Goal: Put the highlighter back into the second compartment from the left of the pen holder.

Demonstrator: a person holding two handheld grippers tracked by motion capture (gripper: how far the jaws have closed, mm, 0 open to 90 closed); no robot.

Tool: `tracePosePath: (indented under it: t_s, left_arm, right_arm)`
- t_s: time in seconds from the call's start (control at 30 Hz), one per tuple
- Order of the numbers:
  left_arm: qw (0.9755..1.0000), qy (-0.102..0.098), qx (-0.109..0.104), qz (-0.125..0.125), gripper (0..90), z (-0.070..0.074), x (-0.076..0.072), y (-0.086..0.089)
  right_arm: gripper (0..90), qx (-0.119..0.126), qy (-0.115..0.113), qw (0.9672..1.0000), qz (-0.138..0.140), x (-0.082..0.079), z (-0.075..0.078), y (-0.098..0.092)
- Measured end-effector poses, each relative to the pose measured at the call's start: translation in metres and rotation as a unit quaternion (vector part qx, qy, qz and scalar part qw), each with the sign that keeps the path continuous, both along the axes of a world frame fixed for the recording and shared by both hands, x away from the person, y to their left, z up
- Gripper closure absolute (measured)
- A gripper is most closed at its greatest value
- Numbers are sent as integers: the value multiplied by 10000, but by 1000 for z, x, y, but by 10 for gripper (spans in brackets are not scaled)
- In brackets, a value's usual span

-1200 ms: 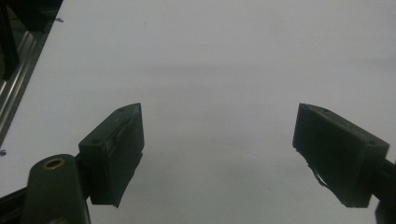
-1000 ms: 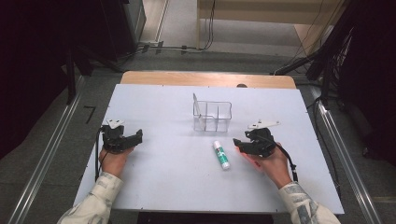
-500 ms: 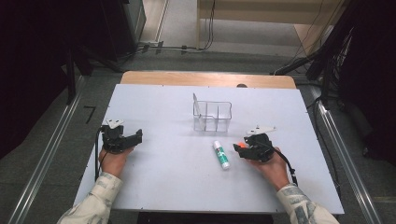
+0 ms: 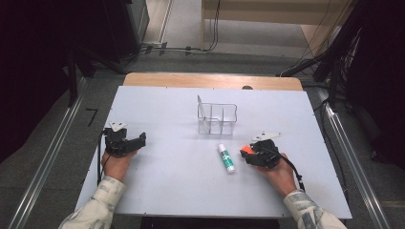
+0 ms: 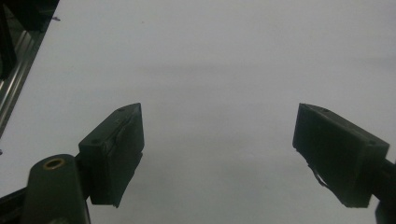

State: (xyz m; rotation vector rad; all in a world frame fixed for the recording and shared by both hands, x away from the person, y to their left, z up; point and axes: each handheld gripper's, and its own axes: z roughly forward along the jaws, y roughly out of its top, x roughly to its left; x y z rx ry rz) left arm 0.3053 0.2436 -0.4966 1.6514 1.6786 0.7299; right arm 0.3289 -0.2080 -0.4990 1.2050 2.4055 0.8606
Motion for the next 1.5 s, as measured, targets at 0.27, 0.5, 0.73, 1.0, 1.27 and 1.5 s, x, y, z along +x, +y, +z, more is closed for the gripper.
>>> tracePosePath:
  t_s: [0.27, 0.5, 0.73, 1.0, 1.27, 1.5]
  left_arm:
    - [10000, 2, -4, -10, 169, 0, 0, 0]
    - [10000, 2, -10, -8, 169, 0, 0, 0]
    - [10000, 9, -7, -8, 169, 0, 0, 0]
    - [10000, 0, -15, 1, 169, 0, 0, 0]
    - [10000, 0, -14, -3, 169, 0, 0, 1]
    - [10000, -4, -13, -3, 169, 0, 0, 1]
  right_arm:
    - [534, -34, -75, 10000, -25, -1, -1, 0]
    - [618, -6, -122, 9999, -69, -3, -2, 0]
    - [645, 8, -89, 10000, -44, -3, -1, -1]
    - [647, -13, -46, 9999, -92, -3, 0, 1]
    - [647, 19, 24, 9999, -131, -2, 3, 0]
    - [646, 148, -9, 9997, -181, -2, 8, -2]
